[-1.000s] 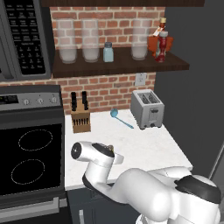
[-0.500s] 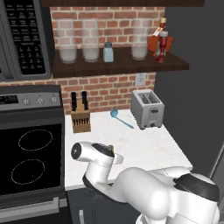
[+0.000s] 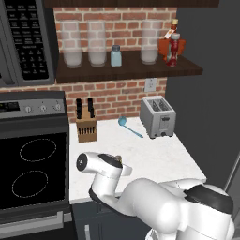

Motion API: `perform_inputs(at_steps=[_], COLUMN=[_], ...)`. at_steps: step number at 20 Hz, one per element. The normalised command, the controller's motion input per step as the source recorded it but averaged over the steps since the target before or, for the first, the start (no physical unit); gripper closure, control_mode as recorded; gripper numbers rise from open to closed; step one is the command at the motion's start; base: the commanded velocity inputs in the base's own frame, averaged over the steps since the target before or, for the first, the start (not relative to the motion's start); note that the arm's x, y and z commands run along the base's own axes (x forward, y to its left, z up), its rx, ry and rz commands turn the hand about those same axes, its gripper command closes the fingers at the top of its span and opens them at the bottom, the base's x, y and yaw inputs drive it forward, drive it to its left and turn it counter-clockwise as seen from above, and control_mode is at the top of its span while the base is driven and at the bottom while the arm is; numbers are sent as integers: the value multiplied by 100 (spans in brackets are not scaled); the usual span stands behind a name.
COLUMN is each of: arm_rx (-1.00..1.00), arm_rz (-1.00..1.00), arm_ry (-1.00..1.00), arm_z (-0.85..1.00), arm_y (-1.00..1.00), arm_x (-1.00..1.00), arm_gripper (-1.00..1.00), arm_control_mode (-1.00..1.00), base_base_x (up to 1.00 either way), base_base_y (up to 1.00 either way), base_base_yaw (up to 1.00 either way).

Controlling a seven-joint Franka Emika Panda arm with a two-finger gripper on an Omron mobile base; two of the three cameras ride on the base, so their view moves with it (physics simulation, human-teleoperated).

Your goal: Put the shaker and condiment bottle from the counter next to their counterparts in the cabinet.

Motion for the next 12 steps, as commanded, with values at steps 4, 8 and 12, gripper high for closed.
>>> perform_inputs(at_steps=[4, 8, 12], arm_rx=[0, 0, 0], arm_rz=[0, 0, 0], arm_ry=[-1, -1, -1], arm_z=[-5, -3, -2], arm_y=[0, 0, 0], arm_x=[3, 8, 11], arm_gripper=[-100, -100, -100], arm_control_mode=[-100, -100, -100], base_base_x=[0, 0, 0], base_base_y=[0, 0, 0], base_base_yaw=[0, 0, 0])
